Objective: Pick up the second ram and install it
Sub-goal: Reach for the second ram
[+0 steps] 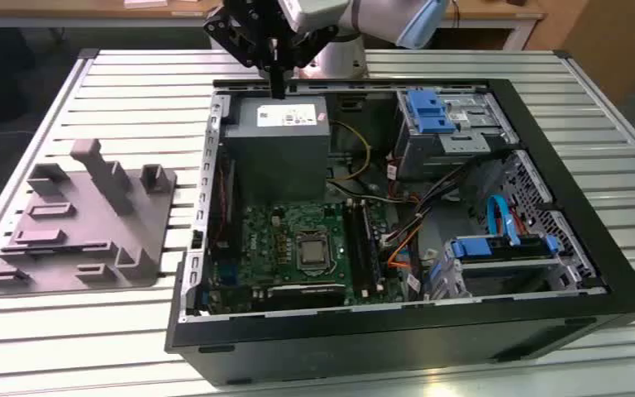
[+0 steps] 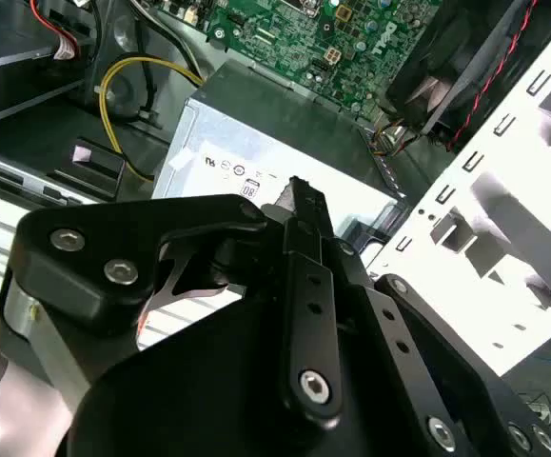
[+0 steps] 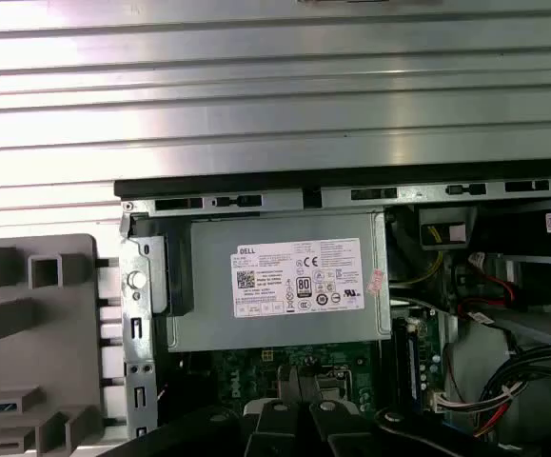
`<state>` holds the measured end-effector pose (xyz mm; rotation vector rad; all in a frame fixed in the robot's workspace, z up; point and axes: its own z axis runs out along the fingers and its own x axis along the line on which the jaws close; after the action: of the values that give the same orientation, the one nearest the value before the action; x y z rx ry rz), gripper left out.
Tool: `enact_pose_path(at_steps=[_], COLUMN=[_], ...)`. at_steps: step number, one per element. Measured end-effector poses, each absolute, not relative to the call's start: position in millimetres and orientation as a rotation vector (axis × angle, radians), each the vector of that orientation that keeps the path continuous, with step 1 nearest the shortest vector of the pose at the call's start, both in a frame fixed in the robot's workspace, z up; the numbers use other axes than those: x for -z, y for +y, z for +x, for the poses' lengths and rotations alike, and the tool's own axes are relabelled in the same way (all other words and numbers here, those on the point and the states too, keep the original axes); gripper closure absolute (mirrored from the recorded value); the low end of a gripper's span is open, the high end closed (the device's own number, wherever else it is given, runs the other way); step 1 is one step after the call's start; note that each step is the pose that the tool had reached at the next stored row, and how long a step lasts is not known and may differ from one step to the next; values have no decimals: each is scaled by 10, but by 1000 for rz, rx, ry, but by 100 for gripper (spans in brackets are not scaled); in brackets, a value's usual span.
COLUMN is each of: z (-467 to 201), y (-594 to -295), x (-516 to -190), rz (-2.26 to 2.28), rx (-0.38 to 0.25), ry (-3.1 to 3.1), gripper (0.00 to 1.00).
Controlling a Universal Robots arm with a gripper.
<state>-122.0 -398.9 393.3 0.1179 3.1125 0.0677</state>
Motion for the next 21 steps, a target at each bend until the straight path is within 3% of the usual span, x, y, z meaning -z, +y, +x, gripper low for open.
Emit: enact_pose_path(at_steps=[21], z=[-1662], y=[-3989], x=[-3932], rz=[118], rx=[-68], ry=[3112], gripper=[90])
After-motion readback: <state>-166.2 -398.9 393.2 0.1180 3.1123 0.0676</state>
